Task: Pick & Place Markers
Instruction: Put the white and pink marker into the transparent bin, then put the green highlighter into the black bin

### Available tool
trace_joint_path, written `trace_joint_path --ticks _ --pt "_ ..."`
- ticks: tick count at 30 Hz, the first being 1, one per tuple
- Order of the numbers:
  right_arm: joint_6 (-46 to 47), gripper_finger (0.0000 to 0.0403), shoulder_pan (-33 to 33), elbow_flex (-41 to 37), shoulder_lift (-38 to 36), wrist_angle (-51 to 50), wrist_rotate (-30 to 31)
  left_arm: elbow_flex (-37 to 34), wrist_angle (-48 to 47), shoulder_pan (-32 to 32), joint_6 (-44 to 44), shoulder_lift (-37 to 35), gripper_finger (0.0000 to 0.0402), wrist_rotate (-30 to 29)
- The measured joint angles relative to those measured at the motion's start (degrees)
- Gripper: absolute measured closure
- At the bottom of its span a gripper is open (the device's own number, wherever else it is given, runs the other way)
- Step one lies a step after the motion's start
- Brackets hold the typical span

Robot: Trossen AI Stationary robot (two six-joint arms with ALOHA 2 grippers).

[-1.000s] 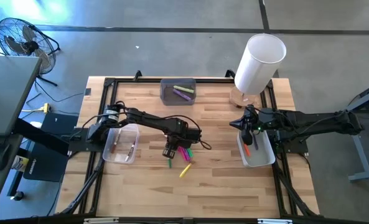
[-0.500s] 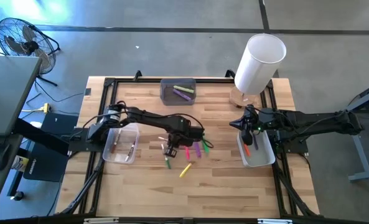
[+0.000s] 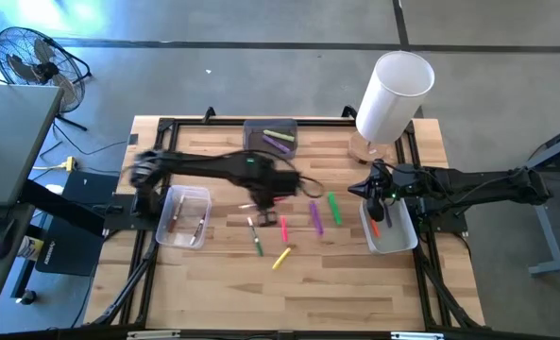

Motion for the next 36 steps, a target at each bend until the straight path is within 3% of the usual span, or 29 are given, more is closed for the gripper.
trace_joint_path --ticks 3,6,8,10,13,15,18,20,22,25,36 --pt "-0.03 0.0401 0.0 0.0 -0.02 0.33 0.09 -9.27 5.47 -0.24 -6.2 -8.5 0.0379 -1.28" --pt "0.1 0.0401 0.0 0.0 0.02 0.83 0.14 -21.13 7.06 -0.32 -16.13 -18.77 0.0379 -1.68" --pt "0.11 0.0402 -0.02 0.0 0.07 0.85 0.13 -27.51 13.14 -0.95 -23.99 -24.77 0.0379 -2.69" --pt "0.14 0.0401 -0.02 0.0 0.15 1.51 0.23 -34.08 9.83 -1.8 -32.17 -30.81 0.0379 -4.55" --pt "0.15 0.0402 -0.01 -0.02 0.37 1.95 0.33 -40.67 12.89 -2.37 -45.27 -37.01 0.0379 -6.03" --pt "0.16 0.0402 -0.02 0.0 0.66 3.29 0.86 -44.93 7.15 -2.22 -52.2 -40.44 0.0379 -5.76" --pt "0.64 0.0401 -0.02 -0.04 1.61 4.35 1.74 -49.39 8.64 -2.17 -58.87 -43.74 0.0379 -3.11" --pt "1.74 0.0402 -0.04 -0.02 1.75 5.01 2.19 -52.61 4.31 -2.79 -61.03 -44.66 0.0379 0.12" --pt "2.39 0.0402 -0.02 -0.02 2.33 5.8 2.42 -54.46 7.67 -3.53 -62.78 -45.13 0.0379 1.28" --pt "4.01 0.0401 -0.01 -0.02 2.82 5.92 3.23 -57.94 4.36 -4.49 -63.23 -45.73 0.0379 2.7" --pt "9.22 0.0402 -0.03 0.0 3.92 7.1 6.85 -60.55 5.51 -4.72 -58.81 -45.57 0.032 1.72"
